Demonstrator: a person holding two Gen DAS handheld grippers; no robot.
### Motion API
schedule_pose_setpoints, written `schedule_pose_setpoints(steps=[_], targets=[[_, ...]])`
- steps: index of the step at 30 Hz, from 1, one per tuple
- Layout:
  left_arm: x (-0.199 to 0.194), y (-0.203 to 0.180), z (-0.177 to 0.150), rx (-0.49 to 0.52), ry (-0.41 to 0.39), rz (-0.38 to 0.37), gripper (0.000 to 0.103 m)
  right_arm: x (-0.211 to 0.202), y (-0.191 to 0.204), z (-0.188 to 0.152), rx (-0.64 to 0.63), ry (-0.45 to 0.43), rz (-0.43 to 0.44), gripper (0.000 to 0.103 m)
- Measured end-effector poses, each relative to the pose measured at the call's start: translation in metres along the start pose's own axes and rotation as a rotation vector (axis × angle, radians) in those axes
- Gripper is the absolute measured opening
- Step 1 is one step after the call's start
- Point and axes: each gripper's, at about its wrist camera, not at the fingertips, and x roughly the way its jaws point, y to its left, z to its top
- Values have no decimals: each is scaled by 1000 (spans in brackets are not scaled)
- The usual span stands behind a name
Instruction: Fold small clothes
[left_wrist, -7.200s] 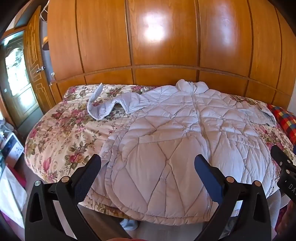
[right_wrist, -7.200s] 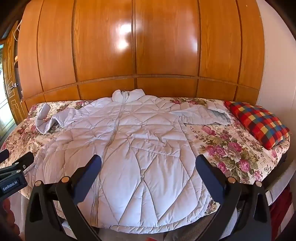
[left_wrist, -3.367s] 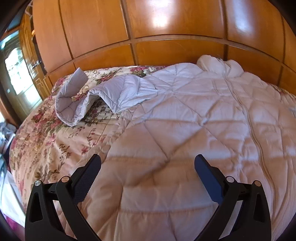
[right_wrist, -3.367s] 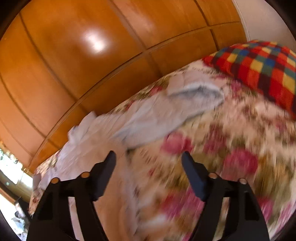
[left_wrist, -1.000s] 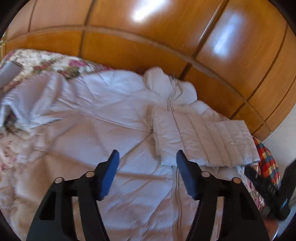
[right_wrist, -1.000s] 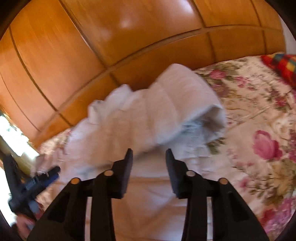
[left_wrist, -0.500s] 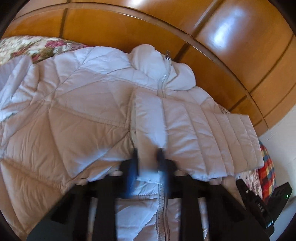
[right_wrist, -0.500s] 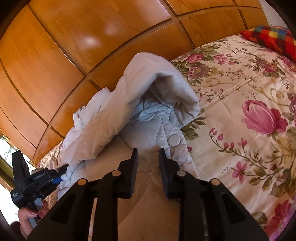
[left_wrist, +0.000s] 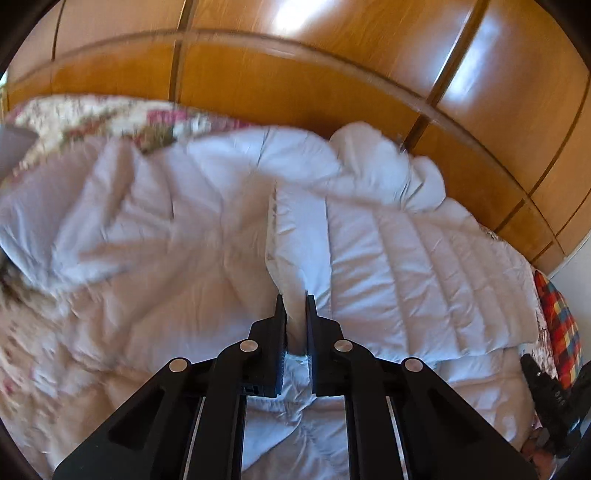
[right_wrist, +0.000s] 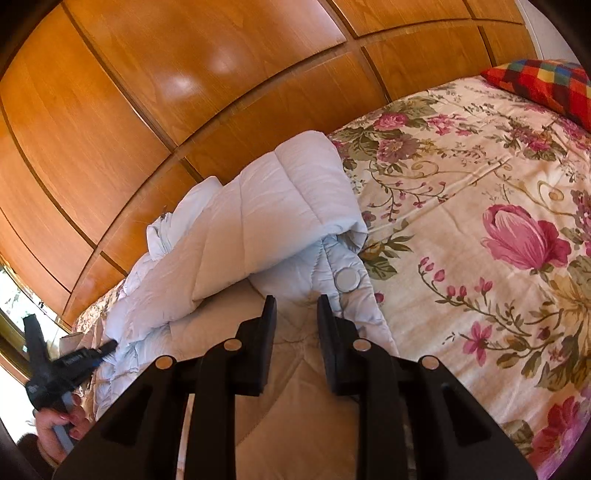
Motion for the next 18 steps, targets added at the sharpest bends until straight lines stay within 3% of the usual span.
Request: schedule_pose_setpoints(steps=[3,7,9,16,18], targets=[[-1,3,-9,4,-35,-23,14,-15,15,2,-63,-23,-38,24],[-4,10,-12,-30,-47,-76,17,-31,66,14,-320,-85,-56,25],[-4,11,-11,-37,-50,-85,17,-21,77,25,-366,-72,-63,27],[7,7,-4,-8,-46,-17,16,51,48,51,-274,77,-252,25],[13,9,-6,-17,-38,-26,16,63,31,47,-221,99,-254,25]])
